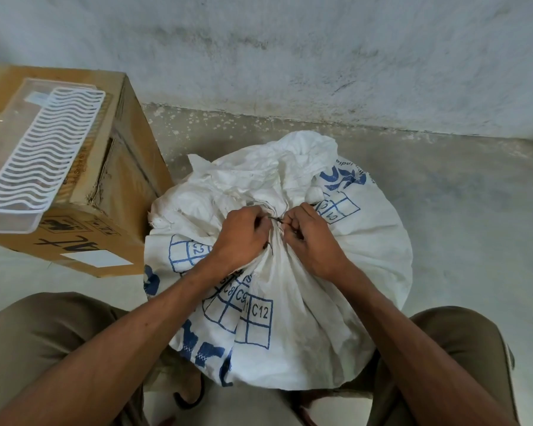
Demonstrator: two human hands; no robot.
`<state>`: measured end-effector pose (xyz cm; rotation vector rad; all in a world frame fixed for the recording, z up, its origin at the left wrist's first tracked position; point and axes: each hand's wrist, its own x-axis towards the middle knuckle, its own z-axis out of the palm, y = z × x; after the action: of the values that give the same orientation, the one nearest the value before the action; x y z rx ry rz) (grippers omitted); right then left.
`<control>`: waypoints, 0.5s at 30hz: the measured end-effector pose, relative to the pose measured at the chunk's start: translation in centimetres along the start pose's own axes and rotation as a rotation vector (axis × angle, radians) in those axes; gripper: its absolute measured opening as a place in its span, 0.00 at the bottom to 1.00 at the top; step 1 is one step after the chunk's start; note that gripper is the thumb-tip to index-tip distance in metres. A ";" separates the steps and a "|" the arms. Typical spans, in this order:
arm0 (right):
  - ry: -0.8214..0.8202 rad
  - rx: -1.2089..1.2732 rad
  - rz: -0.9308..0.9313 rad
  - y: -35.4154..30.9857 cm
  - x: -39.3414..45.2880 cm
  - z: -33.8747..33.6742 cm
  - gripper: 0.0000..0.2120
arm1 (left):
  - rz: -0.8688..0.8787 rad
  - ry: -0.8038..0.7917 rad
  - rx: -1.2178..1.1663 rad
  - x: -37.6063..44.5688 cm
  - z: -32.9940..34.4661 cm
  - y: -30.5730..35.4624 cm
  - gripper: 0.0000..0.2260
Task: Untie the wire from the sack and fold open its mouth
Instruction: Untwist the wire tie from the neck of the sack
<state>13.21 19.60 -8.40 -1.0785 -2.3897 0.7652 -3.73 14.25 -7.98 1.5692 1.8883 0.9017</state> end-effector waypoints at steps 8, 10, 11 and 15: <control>0.025 0.036 0.012 -0.1 0.0 -0.3 0.04 | 0.307 -0.048 0.257 -0.4 -1.0 -0.4 0.08; 0.024 0.046 0.008 -0.2 0.0 -0.3 0.04 | 0.227 -0.030 0.188 -0.2 -1.0 -0.3 0.08; 0.023 0.050 0.008 -0.2 0.0 -0.3 0.03 | 0.158 -0.026 0.136 -0.2 -1.0 -0.2 0.08; 0.024 0.041 0.003 0.0 0.1 -0.3 0.02 | -0.139 -0.034 -0.123 0.1 -0.7 0.5 0.09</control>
<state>13.33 19.78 -8.14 -1.0691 -2.3426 0.7941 -3.99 14.24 -7.15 1.3555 1.8558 0.9066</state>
